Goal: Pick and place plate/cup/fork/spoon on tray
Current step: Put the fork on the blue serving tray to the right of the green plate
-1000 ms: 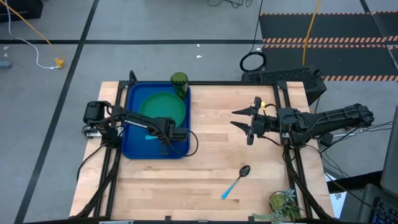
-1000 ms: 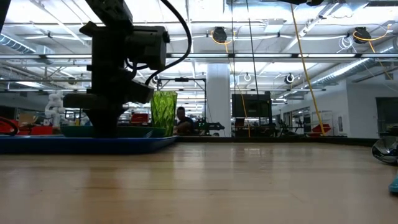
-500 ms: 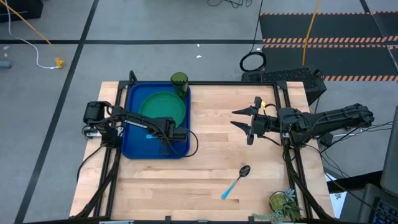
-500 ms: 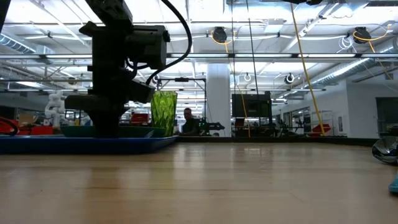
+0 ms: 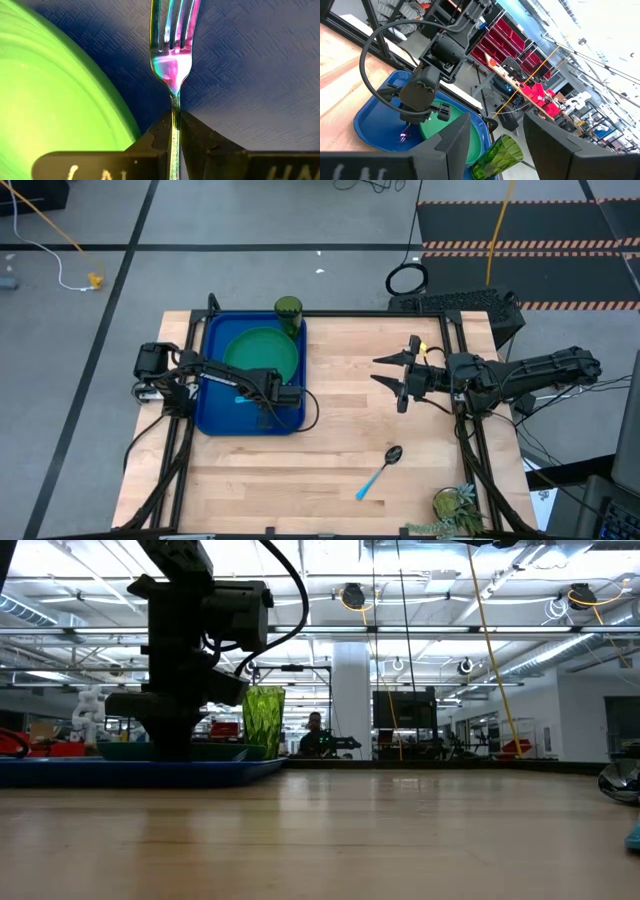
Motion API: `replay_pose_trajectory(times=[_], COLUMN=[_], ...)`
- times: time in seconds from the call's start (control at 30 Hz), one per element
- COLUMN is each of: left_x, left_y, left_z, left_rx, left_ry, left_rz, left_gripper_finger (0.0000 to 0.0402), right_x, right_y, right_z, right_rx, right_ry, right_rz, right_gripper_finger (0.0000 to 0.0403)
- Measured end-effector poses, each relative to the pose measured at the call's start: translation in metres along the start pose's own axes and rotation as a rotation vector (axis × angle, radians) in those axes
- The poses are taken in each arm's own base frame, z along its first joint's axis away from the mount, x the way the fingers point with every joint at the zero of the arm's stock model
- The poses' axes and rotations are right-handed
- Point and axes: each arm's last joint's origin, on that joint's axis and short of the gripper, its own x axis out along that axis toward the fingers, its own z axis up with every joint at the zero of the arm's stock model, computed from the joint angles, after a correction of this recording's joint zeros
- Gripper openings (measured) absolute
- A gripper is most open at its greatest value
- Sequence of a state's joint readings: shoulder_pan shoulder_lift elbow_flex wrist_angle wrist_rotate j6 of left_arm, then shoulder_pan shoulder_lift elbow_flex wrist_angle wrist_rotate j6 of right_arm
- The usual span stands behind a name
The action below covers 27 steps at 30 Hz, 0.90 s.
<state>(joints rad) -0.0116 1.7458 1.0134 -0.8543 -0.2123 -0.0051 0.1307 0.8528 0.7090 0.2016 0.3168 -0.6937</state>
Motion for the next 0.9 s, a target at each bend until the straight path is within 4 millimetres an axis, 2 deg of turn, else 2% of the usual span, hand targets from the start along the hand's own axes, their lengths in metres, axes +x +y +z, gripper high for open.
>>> replay_pose_trajectory(times=[0.9], left_x=[-0.002], left_y=[-0.0083], left_z=[-0.0008], left_rx=[0.01], left_ry=[0.001], left_rz=[0.029], left_gripper_finger=[0.0031], right_x=[-0.0001], right_y=[0.0006], right_z=[0.0], right_rx=[0.03], right_ry=[-0.001], right_rz=[0.006], right_gripper_finger=[0.0176])
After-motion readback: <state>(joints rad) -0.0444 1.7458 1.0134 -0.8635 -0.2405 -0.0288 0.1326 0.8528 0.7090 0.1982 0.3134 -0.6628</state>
